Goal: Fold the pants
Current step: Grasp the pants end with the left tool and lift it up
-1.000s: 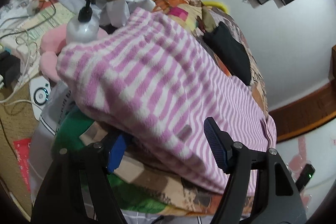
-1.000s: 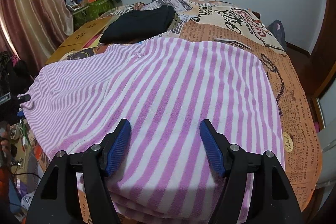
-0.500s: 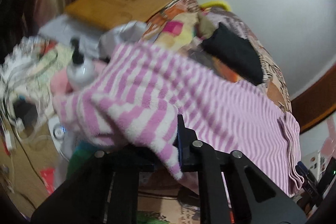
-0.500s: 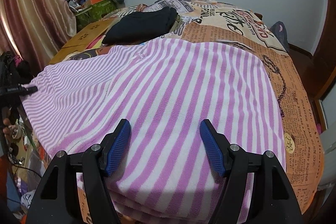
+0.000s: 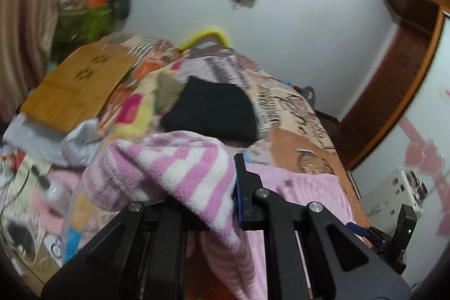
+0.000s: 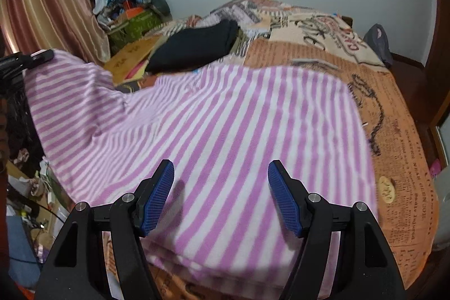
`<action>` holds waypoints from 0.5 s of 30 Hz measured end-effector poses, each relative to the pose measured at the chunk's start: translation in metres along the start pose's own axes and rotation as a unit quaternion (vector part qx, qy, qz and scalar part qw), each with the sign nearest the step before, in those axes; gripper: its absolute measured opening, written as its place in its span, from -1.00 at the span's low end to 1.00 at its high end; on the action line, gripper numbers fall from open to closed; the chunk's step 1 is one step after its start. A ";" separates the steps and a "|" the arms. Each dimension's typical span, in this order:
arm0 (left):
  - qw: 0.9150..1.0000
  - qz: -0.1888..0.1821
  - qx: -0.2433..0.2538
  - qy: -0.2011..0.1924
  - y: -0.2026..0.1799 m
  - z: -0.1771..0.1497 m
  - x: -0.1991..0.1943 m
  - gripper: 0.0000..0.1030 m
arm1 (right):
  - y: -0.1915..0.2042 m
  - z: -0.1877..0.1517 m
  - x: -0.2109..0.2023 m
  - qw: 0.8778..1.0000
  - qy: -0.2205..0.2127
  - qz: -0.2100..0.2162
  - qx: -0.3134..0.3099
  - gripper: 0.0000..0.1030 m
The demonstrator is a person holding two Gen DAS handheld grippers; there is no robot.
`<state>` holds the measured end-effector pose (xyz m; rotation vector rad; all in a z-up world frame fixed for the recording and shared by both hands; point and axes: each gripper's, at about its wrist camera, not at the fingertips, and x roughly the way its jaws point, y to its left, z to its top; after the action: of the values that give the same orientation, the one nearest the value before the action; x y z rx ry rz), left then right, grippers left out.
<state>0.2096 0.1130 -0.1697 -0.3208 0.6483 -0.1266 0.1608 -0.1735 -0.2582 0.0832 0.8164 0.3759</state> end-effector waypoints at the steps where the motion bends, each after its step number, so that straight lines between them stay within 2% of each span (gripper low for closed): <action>1: 1.000 -0.007 0.008 -0.001 -0.011 0.003 0.002 -0.79 | -0.004 0.001 -0.005 1.000 -0.005 -0.001 0.002 0.28; 7: 0.997 -0.061 0.039 0.003 -0.073 0.022 0.017 -0.79 | -0.036 -0.008 -0.032 0.999 -0.023 -0.023 0.026 0.28; 10: 0.995 -0.075 0.064 0.006 -0.106 0.027 0.026 -0.79 | -0.053 -0.020 -0.031 0.999 -0.009 -0.039 0.037 0.28; 14: 0.990 -0.092 0.102 0.010 -0.153 0.026 0.036 -0.79 | -0.062 -0.038 -0.012 0.998 0.031 -0.031 0.041 0.28; 15: 0.989 -0.099 0.109 0.012 -0.163 0.025 0.038 -0.79 | -0.063 -0.041 -0.011 0.998 0.026 -0.028 0.043 0.30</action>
<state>0.2524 -0.0427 -0.1182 -0.1726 0.6195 -0.3879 0.1429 -0.2387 -0.2917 0.1311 0.8844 0.2901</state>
